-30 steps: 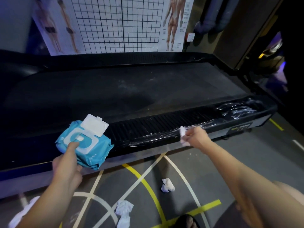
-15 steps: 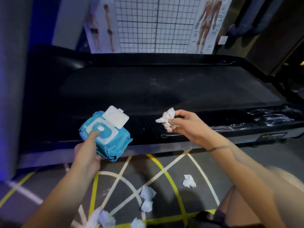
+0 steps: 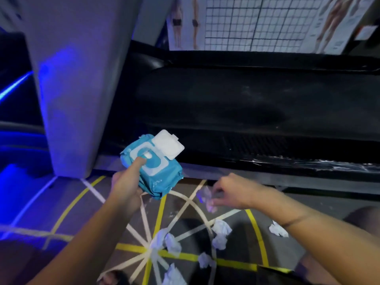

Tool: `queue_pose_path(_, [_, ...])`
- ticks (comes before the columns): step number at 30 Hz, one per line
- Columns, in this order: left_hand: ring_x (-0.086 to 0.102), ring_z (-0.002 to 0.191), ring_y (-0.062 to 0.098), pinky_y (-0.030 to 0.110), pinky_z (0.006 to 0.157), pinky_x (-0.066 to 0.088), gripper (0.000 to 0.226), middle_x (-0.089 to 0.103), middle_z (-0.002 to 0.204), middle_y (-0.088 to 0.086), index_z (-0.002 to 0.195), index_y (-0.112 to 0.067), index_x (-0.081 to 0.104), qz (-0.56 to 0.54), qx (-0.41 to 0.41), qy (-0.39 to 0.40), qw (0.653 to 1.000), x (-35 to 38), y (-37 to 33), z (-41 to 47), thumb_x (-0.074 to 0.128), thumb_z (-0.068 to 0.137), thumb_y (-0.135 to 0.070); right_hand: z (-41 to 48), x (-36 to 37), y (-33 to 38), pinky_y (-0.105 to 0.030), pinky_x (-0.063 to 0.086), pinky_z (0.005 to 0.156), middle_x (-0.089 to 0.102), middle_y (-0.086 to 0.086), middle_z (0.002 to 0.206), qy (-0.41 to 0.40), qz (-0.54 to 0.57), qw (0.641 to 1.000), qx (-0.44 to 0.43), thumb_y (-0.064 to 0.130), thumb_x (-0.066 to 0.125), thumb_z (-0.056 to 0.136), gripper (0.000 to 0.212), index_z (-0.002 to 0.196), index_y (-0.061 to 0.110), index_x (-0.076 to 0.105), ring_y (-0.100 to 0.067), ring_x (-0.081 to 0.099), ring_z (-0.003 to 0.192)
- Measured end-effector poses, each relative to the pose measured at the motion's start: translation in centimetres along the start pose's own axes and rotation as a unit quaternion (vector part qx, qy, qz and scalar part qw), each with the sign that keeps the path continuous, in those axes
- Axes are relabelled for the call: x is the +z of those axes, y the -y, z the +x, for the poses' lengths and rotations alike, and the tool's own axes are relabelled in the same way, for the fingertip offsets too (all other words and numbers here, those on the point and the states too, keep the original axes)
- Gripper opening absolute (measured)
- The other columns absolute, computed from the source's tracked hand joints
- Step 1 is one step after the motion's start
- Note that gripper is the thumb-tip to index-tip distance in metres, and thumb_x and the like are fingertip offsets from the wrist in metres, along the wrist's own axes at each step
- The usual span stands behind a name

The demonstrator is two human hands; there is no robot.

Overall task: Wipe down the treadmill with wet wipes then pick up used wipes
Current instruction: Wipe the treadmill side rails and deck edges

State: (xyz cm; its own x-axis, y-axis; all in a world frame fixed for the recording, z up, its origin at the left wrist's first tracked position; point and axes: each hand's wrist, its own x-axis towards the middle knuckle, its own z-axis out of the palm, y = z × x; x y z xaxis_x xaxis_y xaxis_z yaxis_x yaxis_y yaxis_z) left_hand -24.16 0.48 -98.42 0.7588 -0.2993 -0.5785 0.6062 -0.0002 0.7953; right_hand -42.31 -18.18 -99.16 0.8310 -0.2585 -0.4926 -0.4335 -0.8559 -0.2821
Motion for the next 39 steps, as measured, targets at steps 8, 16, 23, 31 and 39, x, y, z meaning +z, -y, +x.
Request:
queue_pose_path(8, [0.078, 0.093, 0.028, 0.037, 0.069, 0.063, 0.031, 0.079, 0.105, 0.014, 0.118, -0.002, 0.071, 0.051, 0.016, 0.075, 0.996, 1.2, 0.9, -1.4, 0.076, 0.092, -0.018, 1.4, -3.4, 3.0, -0.026, 0.052, 0.074, 0.067, 0.009, 0.086, -0.300, 0.150, 0.931, -0.146, 0.037, 0.069, 0.093, 0.014, 0.101, 0.027, 0.076, -0.005, 0.061, 0.073])
queue_pose_path(16, [0.077, 0.090, 0.035, 0.052, 0.085, 0.061, 0.024, 0.078, 0.094, 0.019, 0.107, 0.003, 0.069, 0.098, 0.038, 0.077, 0.992, 3.5, 1.7, -2.4, 0.076, 0.091, -0.013, 2.6, -3.9, 4.0, -0.034, 0.054, 0.073, 0.050, 0.017, 0.085, -0.287, 0.085, 0.947, -0.118, 0.042, 0.062, 0.094, 0.019, 0.109, 0.034, 0.069, -0.005, 0.053, 0.076])
queue_pose_path(23, [0.077, 0.078, 0.020, 0.037, 0.068, 0.062, 0.023, 0.079, 0.082, 0.003, 0.098, -0.010, 0.071, 0.191, 0.103, 0.070, 0.974, 3.6, 2.1, -1.7, 0.083, 0.083, -0.021, 2.8, -3.8, 5.6, -0.033, 0.047, 0.072, 0.063, 0.006, 0.110, -0.246, -0.001, 0.968, -0.037, 0.029, 0.052, 0.095, 0.013, 0.101, 0.029, 0.063, -0.025, 0.064, 0.097])
queue_pose_path(31, [0.076, 0.077, 0.017, 0.051, 0.077, 0.063, 0.031, 0.077, 0.081, -0.004, 0.093, -0.021, 0.069, 0.292, 0.134, 0.069, 0.945, 4.0, 2.8, -1.5, 0.084, 0.070, -0.036, 2.9, -3.2, 5.4, -0.039, 0.053, 0.080, 0.065, -0.001, 0.112, -0.223, -0.063, 0.973, -0.015, 0.029, 0.057, 0.091, 0.019, 0.106, 0.019, 0.060, -0.032, 0.066, 0.098])
queue_pose_path(39, [0.072, 0.076, 0.004, 0.035, 0.072, 0.063, 0.028, 0.077, 0.089, -0.008, 0.103, -0.028, 0.069, 0.322, 0.172, 0.094, 0.926, 4.1, 3.1, -1.3, 0.085, 0.081, -0.034, 1.8, -3.9, 3.5, -0.034, 0.053, 0.061, 0.064, 0.006, 0.066, -0.177, 0.197, 0.964, 0.007, 0.036, 0.071, 0.079, 0.018, 0.074, 0.023, 0.060, -0.015, 0.064, 0.063])
